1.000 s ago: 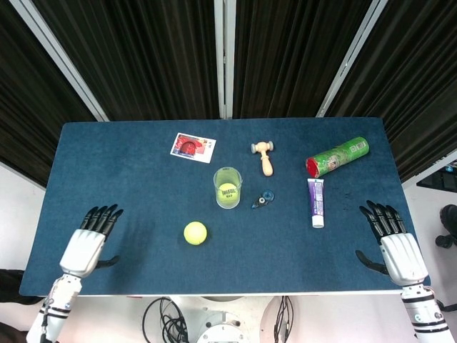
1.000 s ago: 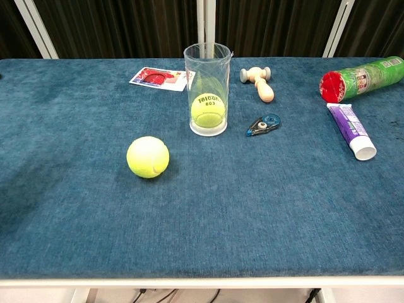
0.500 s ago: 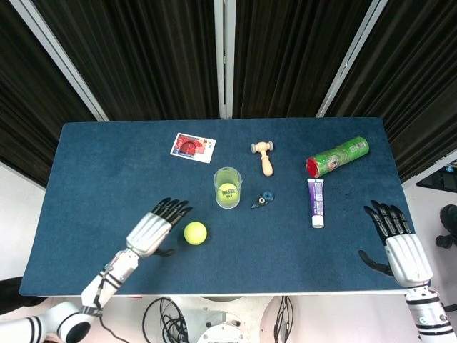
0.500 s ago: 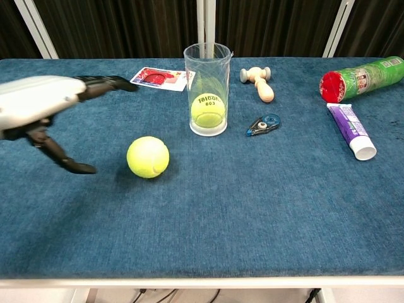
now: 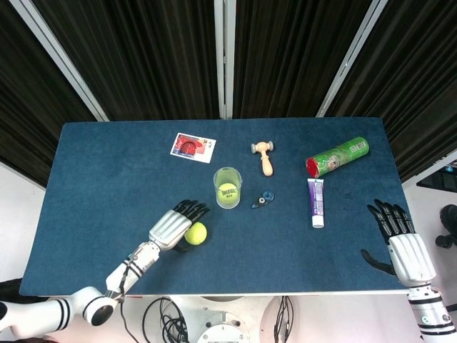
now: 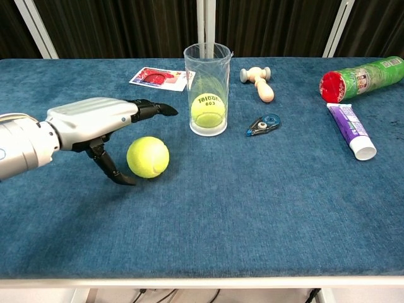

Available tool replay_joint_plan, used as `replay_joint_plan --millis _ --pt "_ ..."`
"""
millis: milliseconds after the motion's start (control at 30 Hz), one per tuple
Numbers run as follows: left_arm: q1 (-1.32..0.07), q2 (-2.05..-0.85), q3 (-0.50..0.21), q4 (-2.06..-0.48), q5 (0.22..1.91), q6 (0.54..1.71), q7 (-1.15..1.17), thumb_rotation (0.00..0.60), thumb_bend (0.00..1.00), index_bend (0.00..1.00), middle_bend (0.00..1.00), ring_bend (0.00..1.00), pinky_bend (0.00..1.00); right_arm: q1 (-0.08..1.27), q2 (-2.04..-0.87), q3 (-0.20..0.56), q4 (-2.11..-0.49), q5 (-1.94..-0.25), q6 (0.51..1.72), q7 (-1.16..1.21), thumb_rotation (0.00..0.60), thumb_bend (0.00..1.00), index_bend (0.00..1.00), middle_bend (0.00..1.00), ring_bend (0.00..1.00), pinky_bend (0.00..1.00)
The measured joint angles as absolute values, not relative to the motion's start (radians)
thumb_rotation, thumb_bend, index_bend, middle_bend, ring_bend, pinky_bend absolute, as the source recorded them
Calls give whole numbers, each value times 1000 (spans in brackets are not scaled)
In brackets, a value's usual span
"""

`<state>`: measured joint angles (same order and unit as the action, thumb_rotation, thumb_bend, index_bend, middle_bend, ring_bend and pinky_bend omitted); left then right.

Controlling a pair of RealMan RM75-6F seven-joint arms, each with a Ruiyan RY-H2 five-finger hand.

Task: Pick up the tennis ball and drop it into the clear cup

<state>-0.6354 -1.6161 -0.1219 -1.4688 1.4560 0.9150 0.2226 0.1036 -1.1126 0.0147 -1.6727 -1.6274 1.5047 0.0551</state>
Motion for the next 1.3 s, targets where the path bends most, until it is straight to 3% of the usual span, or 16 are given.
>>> replay_joint_plan --millis 167,467,800,1300 --pt "-645 -1643 -108 -1426 1497 953 185 600 144 299 314 280 477 104 -1112 14 -1672 -1628 1503 56 600 176 0 0 0 0" --pt "-659 -1682 -89 -1355 1525 994 139 600 205 500 481 460 644 104 -1111 15 -1672 -1626 1499 58 600 176 0 0 0 0" --pt "-656 -1647 -103 -1403 1539 1069 153 600 225 541 519 498 678 104 -1109 17 -1672 -1623 1499 64 600 176 0 0 0 0" --pt "-730 -1459 -316 -1673 1425 1107 330 600 263 568 548 508 685 100 -1106 17 -1674 -1631 1509 65 600 176 0 0 0 0"
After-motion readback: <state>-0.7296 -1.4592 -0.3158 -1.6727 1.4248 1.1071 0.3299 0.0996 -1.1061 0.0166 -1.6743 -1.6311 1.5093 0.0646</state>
